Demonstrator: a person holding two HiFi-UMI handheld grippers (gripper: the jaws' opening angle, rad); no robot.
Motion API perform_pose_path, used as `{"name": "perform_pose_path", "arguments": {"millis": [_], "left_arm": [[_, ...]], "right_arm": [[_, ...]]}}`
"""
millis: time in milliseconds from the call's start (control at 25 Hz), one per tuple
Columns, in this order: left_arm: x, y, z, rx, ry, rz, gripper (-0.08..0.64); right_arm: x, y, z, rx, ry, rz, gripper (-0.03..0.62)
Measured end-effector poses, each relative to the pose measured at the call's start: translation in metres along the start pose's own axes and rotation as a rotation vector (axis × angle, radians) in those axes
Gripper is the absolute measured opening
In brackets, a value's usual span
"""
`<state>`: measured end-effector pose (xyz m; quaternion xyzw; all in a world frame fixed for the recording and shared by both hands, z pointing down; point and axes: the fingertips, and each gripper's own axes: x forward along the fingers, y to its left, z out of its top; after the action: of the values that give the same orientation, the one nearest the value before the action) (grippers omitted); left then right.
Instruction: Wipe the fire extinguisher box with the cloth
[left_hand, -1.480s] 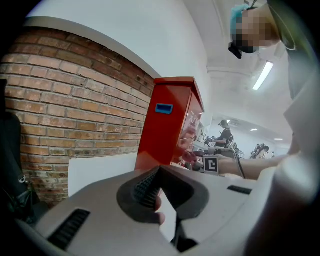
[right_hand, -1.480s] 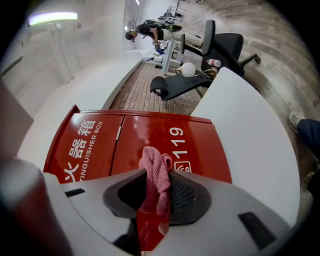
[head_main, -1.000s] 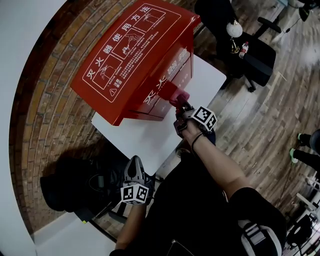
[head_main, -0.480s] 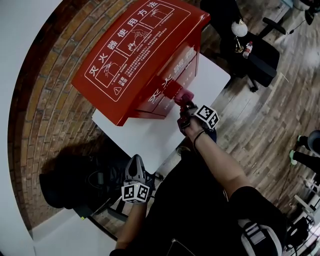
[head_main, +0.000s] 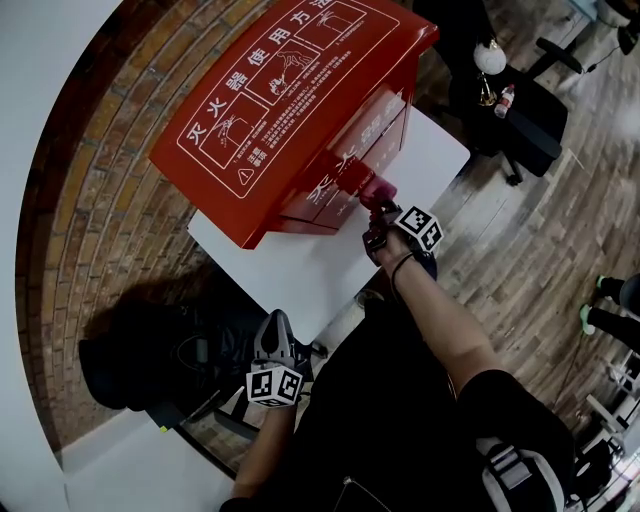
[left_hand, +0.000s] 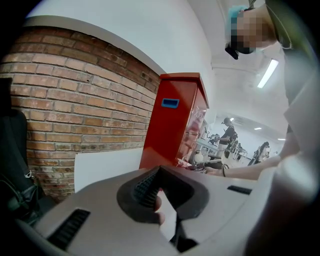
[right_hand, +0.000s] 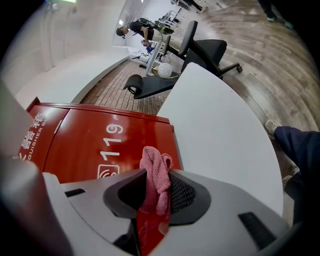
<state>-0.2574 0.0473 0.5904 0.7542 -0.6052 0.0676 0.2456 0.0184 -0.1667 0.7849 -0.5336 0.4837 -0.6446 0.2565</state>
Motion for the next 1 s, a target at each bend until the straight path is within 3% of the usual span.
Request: {"name": "perform_pose_path", "arguments": {"millis": [1000], "left_arm": [[-0.011,0.005,-0.022,-0.019,0.042,0.030,0.021]], "right_arm": [[0.032,-0.064,-0.001,-0.058,0.017,-0.122,0.115]]}}
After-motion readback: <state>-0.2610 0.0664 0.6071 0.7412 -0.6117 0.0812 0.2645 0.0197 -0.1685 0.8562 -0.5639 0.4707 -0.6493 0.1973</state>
